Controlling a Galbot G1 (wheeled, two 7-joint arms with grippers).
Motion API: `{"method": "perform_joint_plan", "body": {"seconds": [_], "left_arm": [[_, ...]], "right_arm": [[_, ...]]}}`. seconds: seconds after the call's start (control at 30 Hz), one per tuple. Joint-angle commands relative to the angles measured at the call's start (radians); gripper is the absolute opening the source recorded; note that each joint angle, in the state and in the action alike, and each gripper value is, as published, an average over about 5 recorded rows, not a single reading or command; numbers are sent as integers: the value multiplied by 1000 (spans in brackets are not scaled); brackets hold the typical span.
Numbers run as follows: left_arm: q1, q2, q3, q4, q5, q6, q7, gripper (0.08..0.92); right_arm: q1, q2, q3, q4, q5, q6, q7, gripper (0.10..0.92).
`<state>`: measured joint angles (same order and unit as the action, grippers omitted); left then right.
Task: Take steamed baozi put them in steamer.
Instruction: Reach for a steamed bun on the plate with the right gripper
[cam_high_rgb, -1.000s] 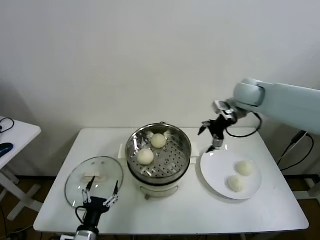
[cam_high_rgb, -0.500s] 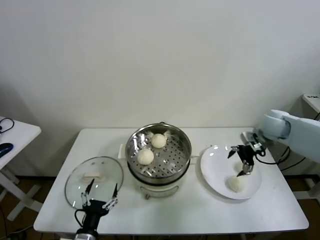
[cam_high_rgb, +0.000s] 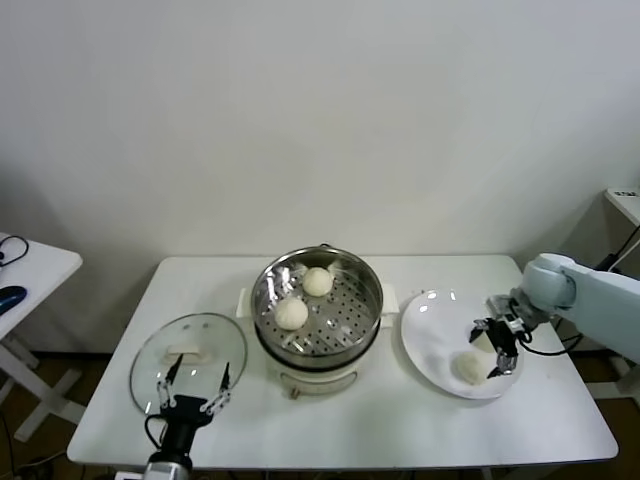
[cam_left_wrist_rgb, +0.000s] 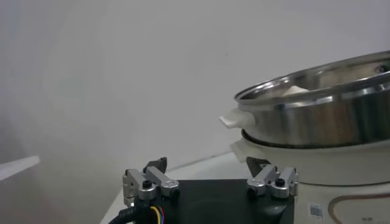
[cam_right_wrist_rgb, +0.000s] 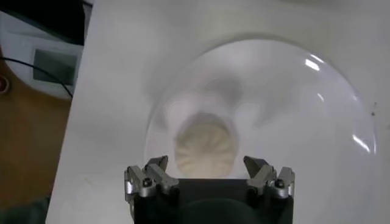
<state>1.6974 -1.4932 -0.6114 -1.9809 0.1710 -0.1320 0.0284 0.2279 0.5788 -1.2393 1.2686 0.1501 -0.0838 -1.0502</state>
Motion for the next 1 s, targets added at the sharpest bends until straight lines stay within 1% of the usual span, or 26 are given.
{"method": "perform_joint_plan", "body": {"seconds": [0.03,0.77,0.83,1.0], "left_arm": [[0,-1,-1,4,0,-3,1,823],[-6,-1,-5,13,1,-4,-1,823],[-4,-1,-5,12,0,-4,-1,823],[-1,0,-8,12,-2,-6,-1,823]], "right_arm": [[-68,34,49,-52,-37,4,6,823],[-76,60,42,-69,-45,5,-7,821],[-74,60,41,-70,-45,5,-7,805],[-74,59,38,-73,-48,9,-6,722]]}}
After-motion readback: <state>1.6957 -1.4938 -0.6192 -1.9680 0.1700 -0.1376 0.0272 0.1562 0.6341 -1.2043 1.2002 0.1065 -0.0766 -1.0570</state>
